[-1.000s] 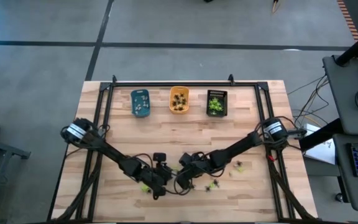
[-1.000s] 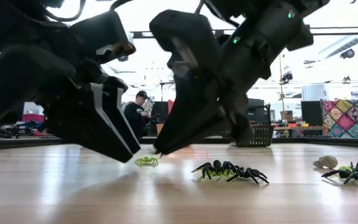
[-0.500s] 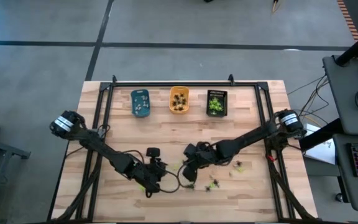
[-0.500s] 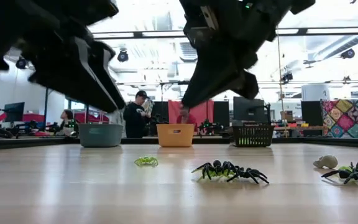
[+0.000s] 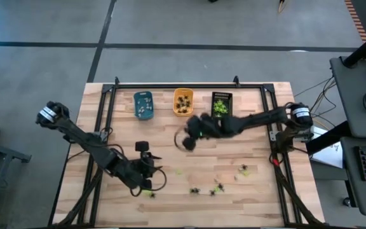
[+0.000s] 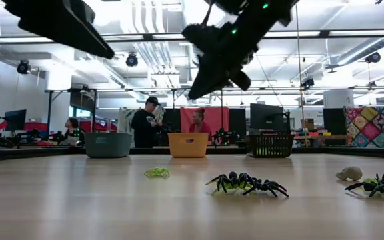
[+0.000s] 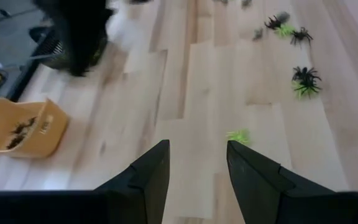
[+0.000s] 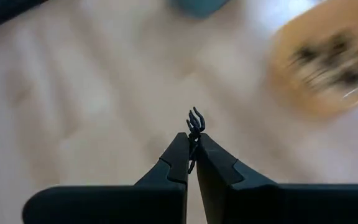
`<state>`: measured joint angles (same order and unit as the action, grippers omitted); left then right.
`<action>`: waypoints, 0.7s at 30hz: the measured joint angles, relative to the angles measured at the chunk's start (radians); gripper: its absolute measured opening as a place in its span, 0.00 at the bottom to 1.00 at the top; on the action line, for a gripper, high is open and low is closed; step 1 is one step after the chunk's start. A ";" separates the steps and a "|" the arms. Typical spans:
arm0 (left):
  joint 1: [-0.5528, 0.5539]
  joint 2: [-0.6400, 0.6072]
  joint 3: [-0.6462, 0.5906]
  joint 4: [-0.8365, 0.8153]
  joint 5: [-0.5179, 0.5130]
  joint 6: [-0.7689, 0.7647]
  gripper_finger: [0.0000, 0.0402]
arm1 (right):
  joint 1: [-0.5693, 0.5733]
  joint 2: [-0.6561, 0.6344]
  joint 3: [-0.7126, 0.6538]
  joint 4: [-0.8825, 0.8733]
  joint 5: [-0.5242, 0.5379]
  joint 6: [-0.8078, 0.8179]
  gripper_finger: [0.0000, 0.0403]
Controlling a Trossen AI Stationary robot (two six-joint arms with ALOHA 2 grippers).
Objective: Sort Halloween decoration
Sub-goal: Put the black spider toy into the orange bin
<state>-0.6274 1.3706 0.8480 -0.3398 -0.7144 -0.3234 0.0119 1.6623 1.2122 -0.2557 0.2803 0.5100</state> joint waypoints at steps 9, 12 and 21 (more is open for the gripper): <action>-0.013 -0.139 -0.166 0.153 -0.066 -0.035 0.36 | -0.248 0.032 0.102 0.008 0.060 -0.150 0.02; -0.013 -0.159 -0.213 0.225 -0.066 -0.034 0.36 | -0.313 0.078 0.137 0.006 0.057 -0.189 0.02; -0.013 -0.156 -0.268 0.294 -0.101 -0.052 0.36 | -0.393 0.234 0.222 0.001 -0.028 -0.238 0.03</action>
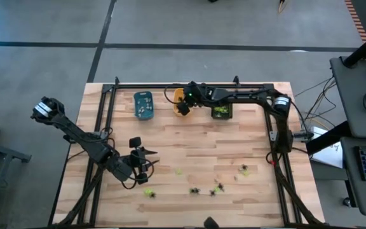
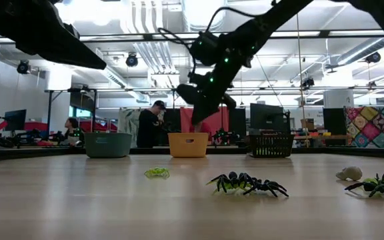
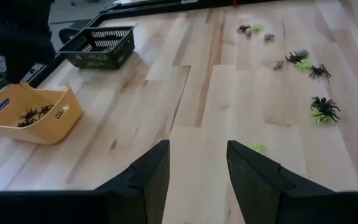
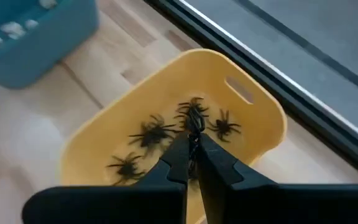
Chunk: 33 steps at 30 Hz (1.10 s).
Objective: Sort Halloween decoration
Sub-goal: Put the black spider toy into the orange bin, then put the green spider toy into the black bin
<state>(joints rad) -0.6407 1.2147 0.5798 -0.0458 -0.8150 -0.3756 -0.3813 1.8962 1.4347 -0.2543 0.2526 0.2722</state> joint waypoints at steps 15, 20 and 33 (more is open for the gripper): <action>0.000 0.010 -0.014 0.028 -0.014 -0.034 0.36 | -0.006 0.076 0.066 -0.004 0.001 -0.006 0.30; 0.001 0.027 -0.008 0.032 -0.014 -0.038 0.36 | -0.005 0.054 0.066 -0.010 -0.036 -0.005 0.36; 0.001 0.050 -0.007 0.065 -0.013 -0.061 0.36 | 0.061 -0.113 0.066 -0.226 -0.127 -0.037 0.35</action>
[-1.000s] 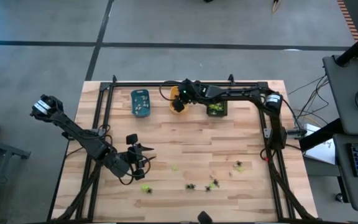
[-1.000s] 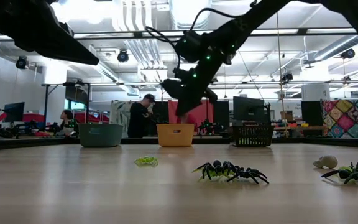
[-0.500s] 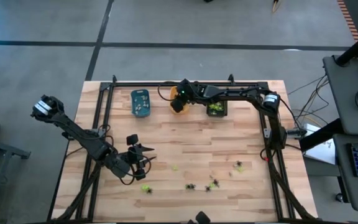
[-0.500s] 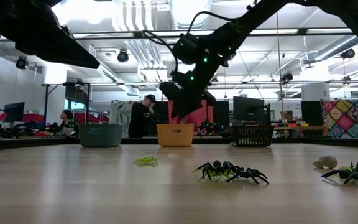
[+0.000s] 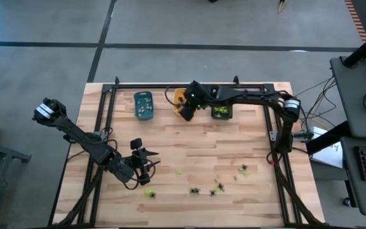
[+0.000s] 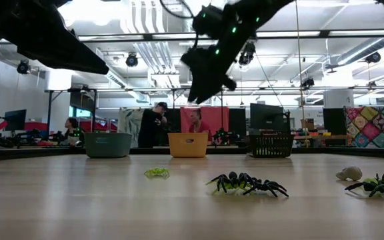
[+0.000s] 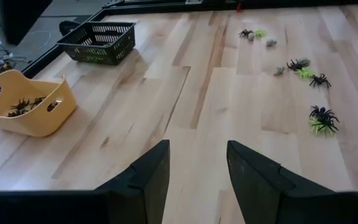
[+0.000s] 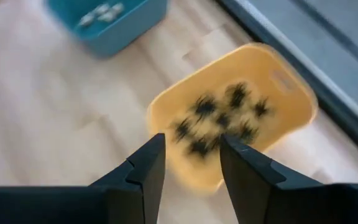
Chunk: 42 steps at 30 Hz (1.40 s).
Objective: Sort Halloween decoration
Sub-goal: Put the green spider toy into the black bin
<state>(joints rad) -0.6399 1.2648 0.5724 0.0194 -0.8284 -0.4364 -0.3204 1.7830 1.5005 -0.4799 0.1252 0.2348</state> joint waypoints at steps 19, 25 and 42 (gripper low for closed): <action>-0.001 0.076 0.001 0.130 0.028 -0.041 0.36 | 0.403 -0.145 -0.036 -0.224 0.012 0.167 0.31; -0.001 0.138 0.011 0.171 0.050 -0.037 0.36 | 0.536 -0.145 -0.090 -0.140 0.102 0.246 0.29; -0.001 0.446 0.200 0.175 0.054 0.038 0.32 | 0.703 -0.145 -0.301 0.147 0.137 0.538 0.29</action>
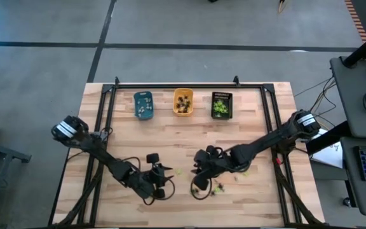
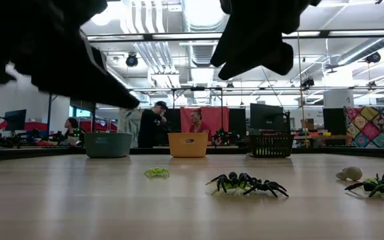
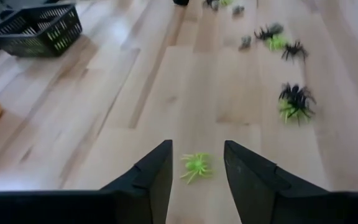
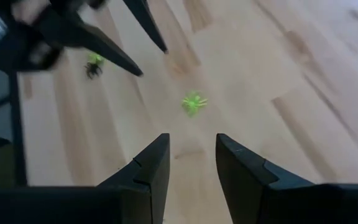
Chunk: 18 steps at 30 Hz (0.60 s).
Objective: Sort Halloween decoration
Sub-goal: Put the green spider toy into the black bin
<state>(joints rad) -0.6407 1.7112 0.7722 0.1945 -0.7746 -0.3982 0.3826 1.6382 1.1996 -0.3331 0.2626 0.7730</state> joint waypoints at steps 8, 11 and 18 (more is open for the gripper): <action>0.000 0.105 0.046 0.006 0.023 -0.014 0.28 | 0.008 0.000 -0.145 0.251 0.000 0.156 0.29; 0.000 0.136 0.071 0.009 0.027 -0.010 0.26 | 0.008 0.000 -0.197 0.320 0.000 0.207 0.29; 0.003 0.180 0.078 0.008 0.025 -0.008 0.21 | 0.008 0.038 -0.233 0.437 0.004 0.229 0.29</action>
<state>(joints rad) -0.6373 1.8915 0.8501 0.2024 -0.7492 -0.4061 0.3904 1.6767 0.9670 0.1039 0.2668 1.0022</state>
